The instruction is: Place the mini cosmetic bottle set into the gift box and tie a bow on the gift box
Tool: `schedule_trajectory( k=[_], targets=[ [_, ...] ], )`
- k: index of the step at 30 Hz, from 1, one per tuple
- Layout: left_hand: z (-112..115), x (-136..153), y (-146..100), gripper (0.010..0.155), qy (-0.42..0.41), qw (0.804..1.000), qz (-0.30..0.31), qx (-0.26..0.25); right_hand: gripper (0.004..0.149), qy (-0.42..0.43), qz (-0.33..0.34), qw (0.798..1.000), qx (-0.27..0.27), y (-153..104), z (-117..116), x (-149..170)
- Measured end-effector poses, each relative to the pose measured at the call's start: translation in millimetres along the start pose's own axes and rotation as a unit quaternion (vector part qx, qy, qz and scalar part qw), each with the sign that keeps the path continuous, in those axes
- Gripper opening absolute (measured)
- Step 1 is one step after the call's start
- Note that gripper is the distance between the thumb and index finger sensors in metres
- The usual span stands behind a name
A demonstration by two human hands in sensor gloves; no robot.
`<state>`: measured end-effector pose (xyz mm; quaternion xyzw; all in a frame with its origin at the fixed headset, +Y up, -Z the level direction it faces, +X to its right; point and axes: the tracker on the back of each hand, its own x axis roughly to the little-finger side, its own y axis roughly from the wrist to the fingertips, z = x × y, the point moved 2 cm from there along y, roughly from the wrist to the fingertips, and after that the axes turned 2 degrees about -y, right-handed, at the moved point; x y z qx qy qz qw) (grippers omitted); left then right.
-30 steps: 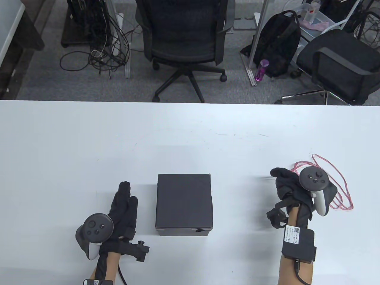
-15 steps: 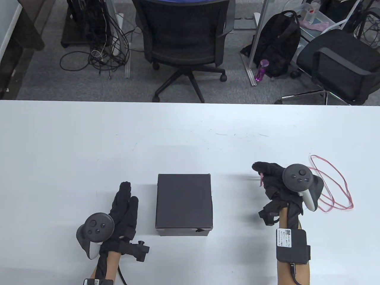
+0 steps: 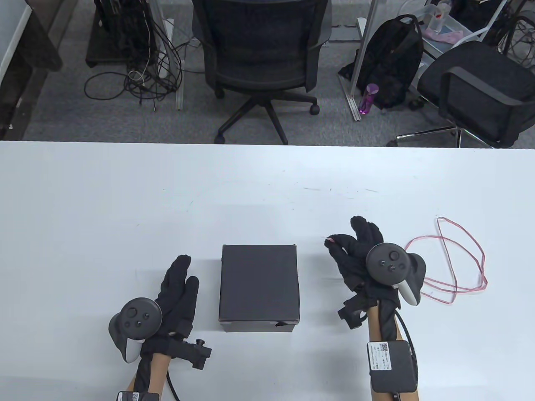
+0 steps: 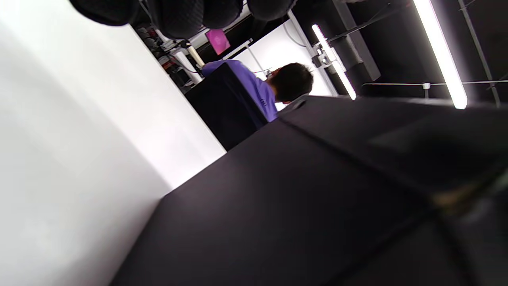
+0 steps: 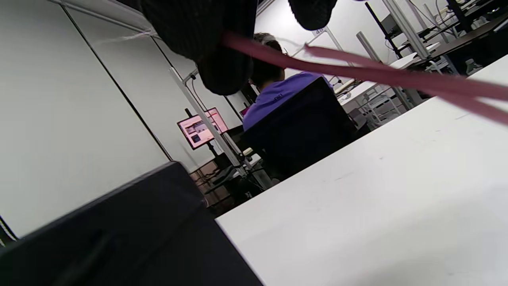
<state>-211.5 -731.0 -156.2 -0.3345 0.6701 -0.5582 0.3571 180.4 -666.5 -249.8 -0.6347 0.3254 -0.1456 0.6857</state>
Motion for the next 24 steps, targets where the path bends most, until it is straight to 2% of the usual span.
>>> schedule_trajectory(
  k=[6,8,12,15,18,24],
  targets=[
    [-6.3,-47.6,5.4,0.066,-0.030,0.997,0.069,0.002,0.040,0.037,0.054,0.998,-0.003,-19.6,-14.6,-44.1],
    [-1.8,-63.8,5.0,0.063,-0.032,0.995,0.093,0.008,0.040,0.021,0.071,0.997,-0.003,-25.8,-19.7,-58.9],
    [16.1,-90.7,1.5,0.065,0.005,0.989,0.139,0.056,0.039,-0.056,0.116,0.990,-0.048,-38.3,-33.7,-91.1],
    [29.4,-98.4,-1.3,0.070,0.037,0.982,0.156,0.098,0.039,-0.093,0.146,0.983,-0.057,-44.7,-41.9,-108.0],
    [38.5,-100.2,-3.6,0.073,0.060,0.978,0.161,0.115,0.039,-0.101,0.165,0.979,-0.066,-48.1,-47.8,-119.4],
    [40.7,-99.5,-8.8,0.067,0.066,0.980,0.158,0.098,0.040,-0.108,0.186,0.972,-0.099,-50.7,-62.9,-131.1]
  ],
)
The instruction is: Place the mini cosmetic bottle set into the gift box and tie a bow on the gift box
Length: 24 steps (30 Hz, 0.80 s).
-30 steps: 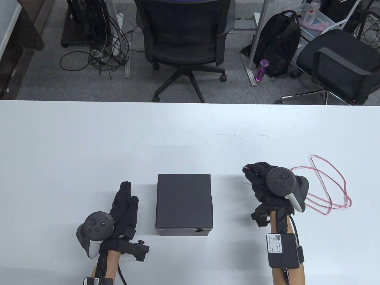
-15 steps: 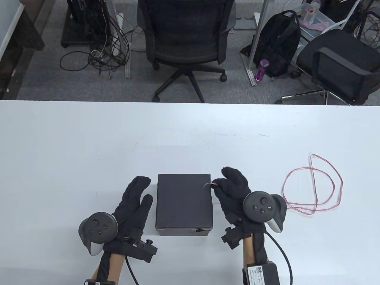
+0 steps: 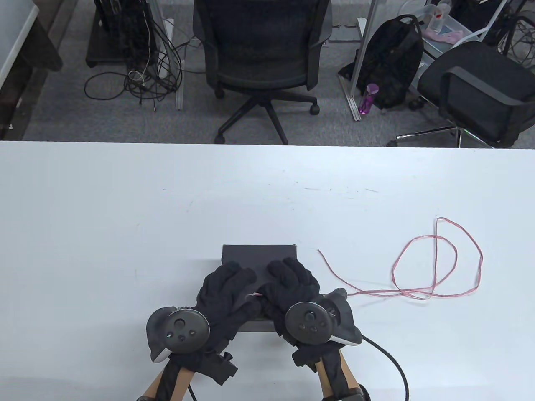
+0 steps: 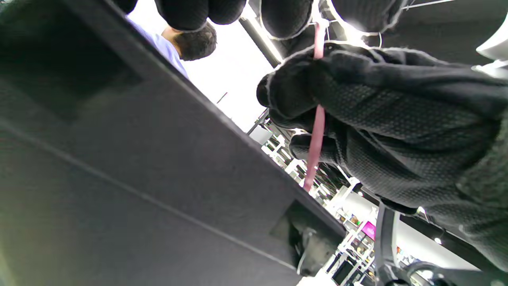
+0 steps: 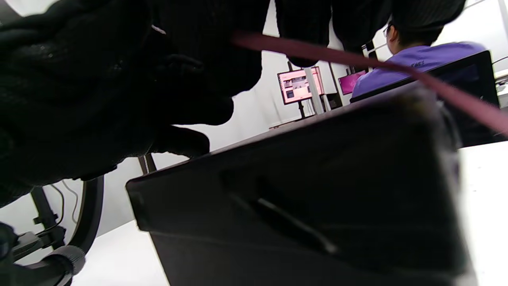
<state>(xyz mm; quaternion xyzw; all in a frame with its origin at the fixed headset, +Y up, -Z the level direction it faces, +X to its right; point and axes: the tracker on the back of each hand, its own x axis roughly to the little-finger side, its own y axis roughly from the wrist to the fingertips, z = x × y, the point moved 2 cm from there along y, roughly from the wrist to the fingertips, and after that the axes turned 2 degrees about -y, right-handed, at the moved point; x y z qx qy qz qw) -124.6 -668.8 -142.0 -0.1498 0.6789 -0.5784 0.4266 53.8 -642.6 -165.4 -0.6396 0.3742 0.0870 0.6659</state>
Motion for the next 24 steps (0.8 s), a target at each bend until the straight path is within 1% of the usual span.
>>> schedule_trajectory(
  k=[6,9,13,15,20,24],
  targets=[
    [1.6,-0.2,-1.5,0.049,0.013,1.000,-0.002,-0.019,0.040,0.016,0.016,1.000,-0.008,2.2,-4.0,-6.0],
    [1.1,-2.6,-2.0,0.044,0.022,0.999,0.007,-0.028,0.039,0.017,0.018,1.000,-0.010,2.1,-4.2,-7.7],
    [-0.8,-7.9,-2.8,0.044,0.034,0.998,0.028,-0.043,0.039,0.052,0.024,0.998,-0.005,3.3,-5.3,-9.6],
    [-1.8,-7.7,-3.2,0.044,0.045,0.997,0.030,-0.048,0.040,0.052,0.023,0.998,-0.004,3.1,-4.3,-9.0],
    [-8.1,5.6,-2.7,0.044,0.068,0.995,0.006,-0.075,0.040,0.045,0.004,0.999,0.017,-3.5,7.7,2.1],
    [-15.7,21.0,-2.5,0.043,0.113,0.988,-0.018,-0.099,0.040,0.056,-0.016,0.998,0.024,-8.8,14.8,14.2]
  ],
)
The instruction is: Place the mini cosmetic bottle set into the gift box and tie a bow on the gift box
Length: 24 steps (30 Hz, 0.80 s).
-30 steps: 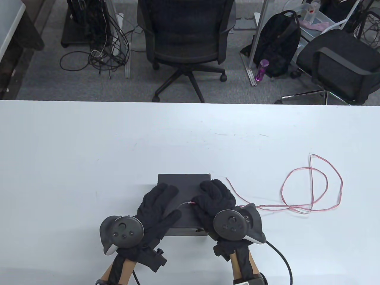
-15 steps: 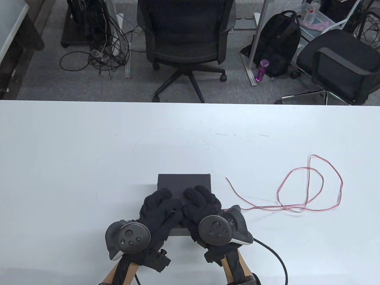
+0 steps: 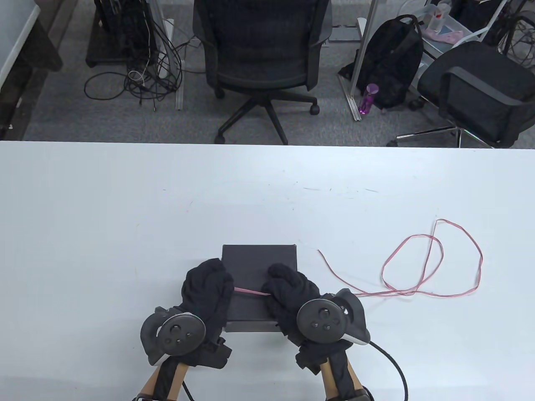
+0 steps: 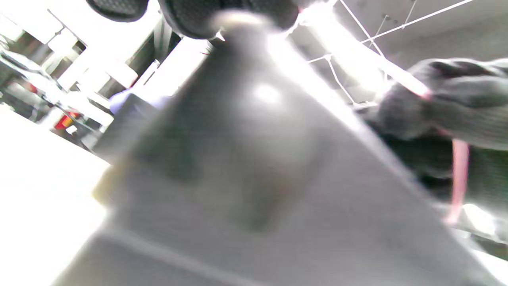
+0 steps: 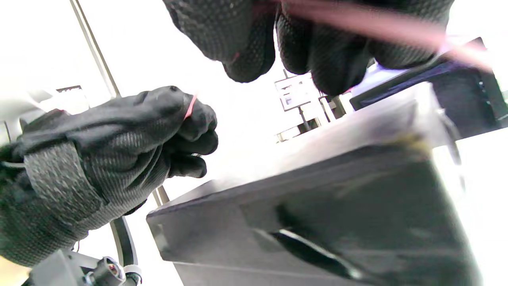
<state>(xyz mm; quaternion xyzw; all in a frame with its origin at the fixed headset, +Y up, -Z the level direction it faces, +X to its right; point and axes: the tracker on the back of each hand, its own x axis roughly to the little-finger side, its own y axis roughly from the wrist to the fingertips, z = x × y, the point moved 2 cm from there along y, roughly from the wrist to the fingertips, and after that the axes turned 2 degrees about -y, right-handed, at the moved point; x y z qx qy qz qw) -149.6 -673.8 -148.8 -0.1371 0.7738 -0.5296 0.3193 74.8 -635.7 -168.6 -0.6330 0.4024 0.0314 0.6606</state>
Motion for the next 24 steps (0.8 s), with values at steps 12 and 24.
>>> schedule_trajectory(
  k=[12,24],
  targets=[
    [-8.6,74.8,-1.9,0.043,0.064,0.987,-0.142,-0.026,0.040,-0.065,-0.097,0.993,-0.029,-8.7,8.0,42.6],
    [11.9,143.3,-21.2,0.044,0.114,0.944,-0.303,0.059,0.040,0.001,-0.169,0.984,-0.060,-10.9,-19.8,97.7]
  ],
)
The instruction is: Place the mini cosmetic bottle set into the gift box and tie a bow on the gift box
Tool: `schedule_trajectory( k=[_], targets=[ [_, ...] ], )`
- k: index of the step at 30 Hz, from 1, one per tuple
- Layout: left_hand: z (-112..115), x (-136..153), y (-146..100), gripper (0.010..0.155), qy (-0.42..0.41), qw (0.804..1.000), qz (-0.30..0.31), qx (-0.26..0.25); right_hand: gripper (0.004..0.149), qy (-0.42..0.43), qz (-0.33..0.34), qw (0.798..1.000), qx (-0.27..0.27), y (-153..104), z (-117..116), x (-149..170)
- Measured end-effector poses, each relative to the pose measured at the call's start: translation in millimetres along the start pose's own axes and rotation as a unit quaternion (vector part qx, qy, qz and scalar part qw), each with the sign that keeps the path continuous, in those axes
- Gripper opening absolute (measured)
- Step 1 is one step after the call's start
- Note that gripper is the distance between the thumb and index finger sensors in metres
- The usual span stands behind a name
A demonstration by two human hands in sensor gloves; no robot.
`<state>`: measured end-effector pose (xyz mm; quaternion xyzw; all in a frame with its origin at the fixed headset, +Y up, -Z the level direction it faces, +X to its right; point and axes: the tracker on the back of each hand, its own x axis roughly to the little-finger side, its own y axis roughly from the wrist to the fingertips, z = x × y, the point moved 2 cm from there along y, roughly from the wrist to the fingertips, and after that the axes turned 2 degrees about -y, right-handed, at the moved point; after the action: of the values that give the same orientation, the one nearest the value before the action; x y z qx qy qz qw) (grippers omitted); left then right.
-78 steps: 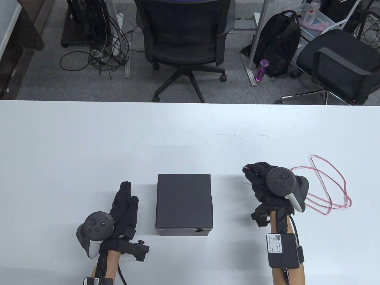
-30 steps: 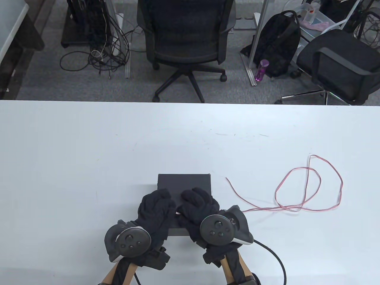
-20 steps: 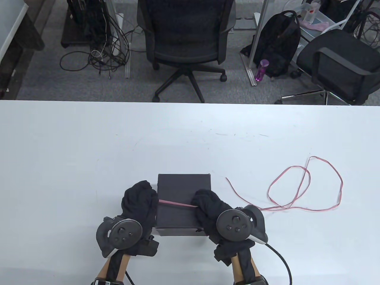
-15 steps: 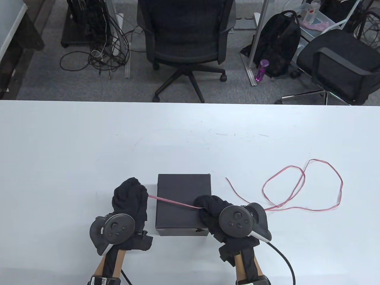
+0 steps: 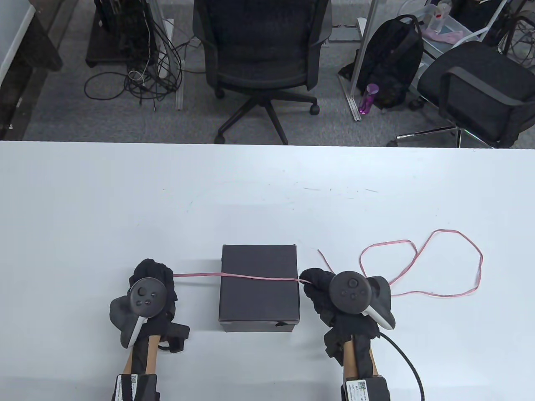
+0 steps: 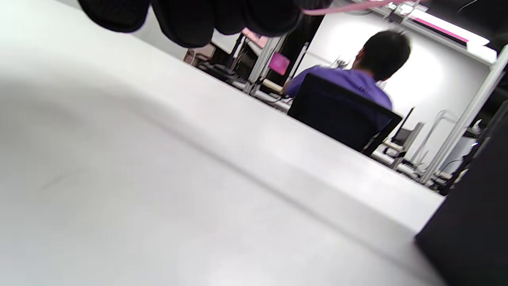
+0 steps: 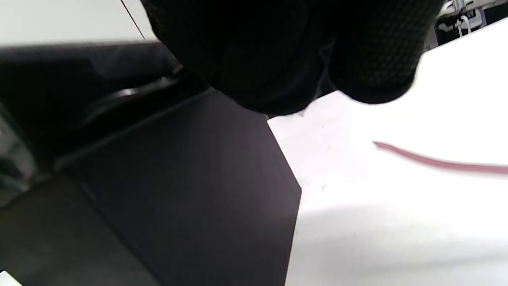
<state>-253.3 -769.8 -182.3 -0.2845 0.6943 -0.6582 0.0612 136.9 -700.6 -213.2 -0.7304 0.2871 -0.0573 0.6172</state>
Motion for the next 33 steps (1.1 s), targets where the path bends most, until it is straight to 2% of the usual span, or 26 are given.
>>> schedule_trajectory(
  k=[4,5,7,8,10,13,14,17,19,21,24,27,28,31,33],
  targets=[
    [4.5,3.8,2.4,0.046,-0.004,0.999,-0.021,0.035,0.040,-0.032,-0.008,0.999,0.011,0.4,-1.8,-9.0],
    [2.9,1.7,2.2,0.051,-0.016,0.999,-0.019,0.038,0.040,-0.049,-0.008,0.999,0.018,-0.9,0.1,-12.4],
    [-8.8,-9.5,-0.5,0.072,-0.069,0.997,0.006,0.035,0.040,-0.073,-0.004,0.997,0.039,-4.9,5.8,-22.2],
    [-15.9,-16.3,-3.0,0.076,-0.096,0.995,0.021,0.022,0.040,-0.081,-0.005,0.995,0.049,-6.6,7.8,-25.6],
    [-34.3,-37.5,-12.5,0.081,-0.166,0.983,0.082,0.000,0.041,-0.104,0.001,0.992,0.066,-10.6,13.4,-34.0],
    [-48.3,-65.8,-28.0,0.080,-0.219,0.962,0.164,0.005,0.042,-0.101,0.016,0.990,0.098,-15.1,18.7,-44.1],
    [-53.4,-83.1,-38.8,0.081,-0.232,0.946,0.225,0.013,0.041,-0.104,0.033,0.988,0.110,-18.0,21.5,-51.3],
    [-57.6,-115.0,-62.6,0.085,-0.222,0.918,0.327,0.025,0.041,-0.086,0.070,0.988,0.107,-23.0,23.2,-66.9],
    [-55.4,-131.0,-76.1,0.091,-0.191,0.906,0.377,0.035,0.041,-0.082,0.098,0.986,0.106,-26.9,23.4,-79.2],
    [-49.1,-139.8,-82.8,0.094,-0.147,0.906,0.394,0.045,0.041,-0.081,0.120,0.983,0.110,-30.8,24.1,-89.4],
    [-35.4,-144.0,-83.2,0.098,-0.085,0.916,0.390,0.053,0.041,-0.058,0.155,0.978,0.127,-36.9,27.1,-100.8],
    [-27.6,-142.9,-79.8,0.090,-0.080,0.920,0.378,0.059,0.041,-0.037,0.171,0.976,0.129,-40.1,28.3,-105.4],
    [-27.1,-142.3,-78.8,0.084,-0.091,0.921,0.374,0.067,0.041,-0.038,0.171,0.976,0.129,-40.3,28.5,-105.4],
    [-28.0,-140.2,-76.0,0.051,-0.120,0.920,0.366,0.079,0.041,-0.042,0.165,0.977,0.132,-39.8,29.6,-103.4],
    [-29.3,-137.1,-73.1,0.044,-0.147,0.916,0.364,0.082,0.041,-0.037,0.160,0.977,0.134,-38.9,30.3,-100.5]
  ],
)
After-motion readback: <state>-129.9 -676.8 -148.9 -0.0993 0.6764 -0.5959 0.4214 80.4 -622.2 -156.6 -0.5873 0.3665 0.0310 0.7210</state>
